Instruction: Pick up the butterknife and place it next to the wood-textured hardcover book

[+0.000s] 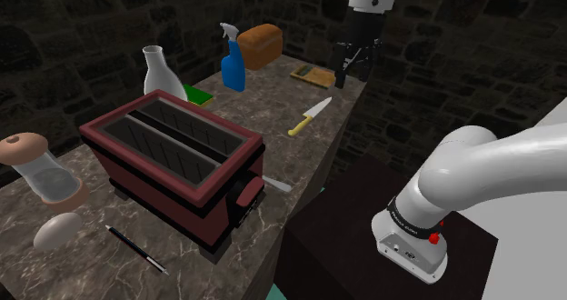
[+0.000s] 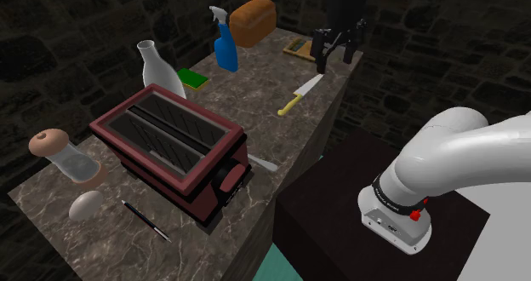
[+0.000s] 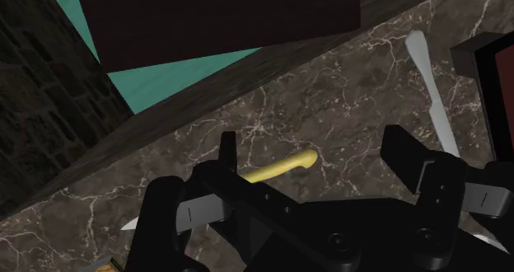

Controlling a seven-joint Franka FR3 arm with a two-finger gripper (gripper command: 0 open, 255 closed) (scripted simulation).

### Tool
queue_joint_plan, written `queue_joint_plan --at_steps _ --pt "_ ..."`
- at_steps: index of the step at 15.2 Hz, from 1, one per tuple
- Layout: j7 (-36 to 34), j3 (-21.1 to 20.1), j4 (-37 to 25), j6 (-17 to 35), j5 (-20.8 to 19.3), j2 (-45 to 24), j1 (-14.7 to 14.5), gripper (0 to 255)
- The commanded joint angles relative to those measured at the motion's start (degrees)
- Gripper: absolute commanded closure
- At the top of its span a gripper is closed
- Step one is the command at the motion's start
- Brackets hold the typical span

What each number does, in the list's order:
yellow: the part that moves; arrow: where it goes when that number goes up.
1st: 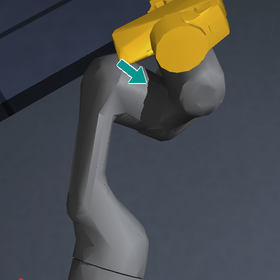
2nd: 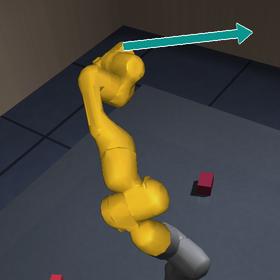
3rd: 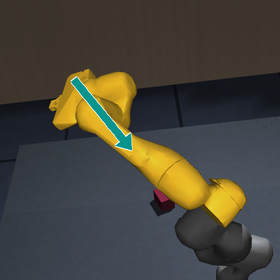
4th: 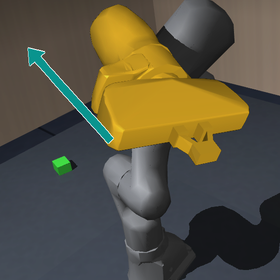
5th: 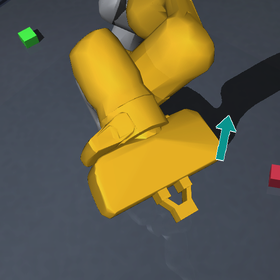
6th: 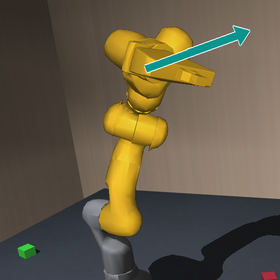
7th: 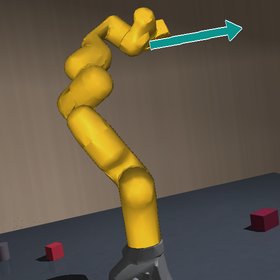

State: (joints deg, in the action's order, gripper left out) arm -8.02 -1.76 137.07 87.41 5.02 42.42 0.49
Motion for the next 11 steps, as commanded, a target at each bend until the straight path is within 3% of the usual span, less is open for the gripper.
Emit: queue_joint_plan --at_steps 1,11 --pt "0.00 0.00 0.00 0.00 0.00 0.00 0.00 0" --pt "1.32 -7.24 6.76 17.89 6.21 -7.78 -6.98 0"
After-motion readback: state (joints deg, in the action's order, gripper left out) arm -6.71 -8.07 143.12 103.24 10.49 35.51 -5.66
